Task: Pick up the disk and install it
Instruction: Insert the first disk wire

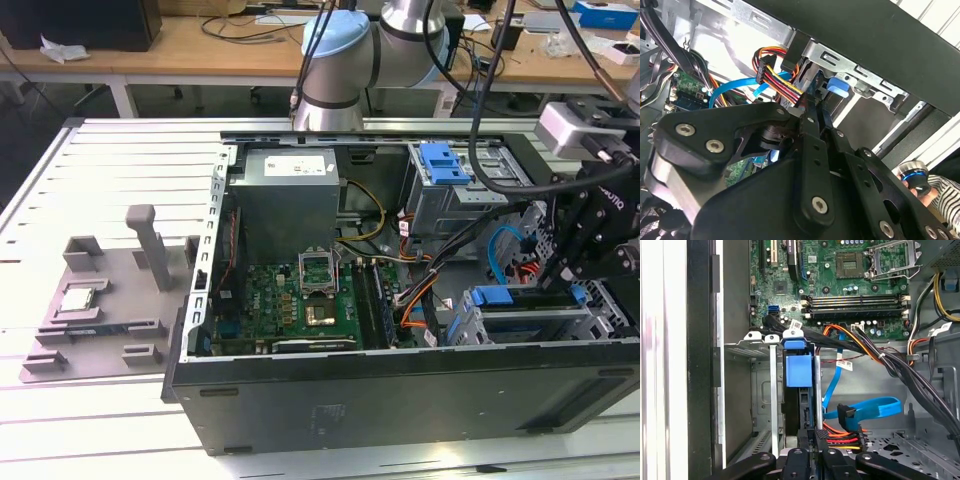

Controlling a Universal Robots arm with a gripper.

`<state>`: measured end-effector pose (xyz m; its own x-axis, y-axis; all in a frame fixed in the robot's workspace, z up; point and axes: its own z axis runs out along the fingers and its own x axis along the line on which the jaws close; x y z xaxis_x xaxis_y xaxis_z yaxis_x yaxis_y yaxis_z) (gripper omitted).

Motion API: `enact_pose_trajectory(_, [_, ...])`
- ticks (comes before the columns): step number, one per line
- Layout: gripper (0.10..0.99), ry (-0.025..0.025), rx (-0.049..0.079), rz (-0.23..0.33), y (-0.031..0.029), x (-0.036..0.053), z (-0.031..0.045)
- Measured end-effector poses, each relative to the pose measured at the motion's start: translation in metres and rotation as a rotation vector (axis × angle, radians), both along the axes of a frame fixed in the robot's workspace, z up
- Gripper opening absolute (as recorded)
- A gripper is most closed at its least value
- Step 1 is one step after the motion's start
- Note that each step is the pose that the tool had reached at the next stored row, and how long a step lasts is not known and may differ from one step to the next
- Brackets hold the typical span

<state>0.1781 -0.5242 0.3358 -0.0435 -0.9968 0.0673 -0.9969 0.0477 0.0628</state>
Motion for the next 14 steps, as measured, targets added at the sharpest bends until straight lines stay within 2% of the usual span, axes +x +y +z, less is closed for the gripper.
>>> enact_pose_trajectory(6, [0.176,0.0003,0.002,0.000,-0.0003,-0.0001,-0.0014])
enact_pose_trajectory(7, [0.235,0.0002,0.001,0.000,-0.0002,-0.0001,-0.0010])
enact_pose_trajectory(8, [0.235,0.0001,0.001,0.000,-0.0002,-0.0001,-0.0007])
enact_pose_trajectory(9, [0.302,0.0001,0.001,0.000,-0.0003,-0.0001,-0.0003])
enact_pose_trajectory(11, [0.302,0.0001,0.001,0.000,-0.0001,-0.0001,0.0036])
enact_pose_trajectory(14, [0.290,0.0001,0.001,0.000,0.0041,-0.0001,0.0216])
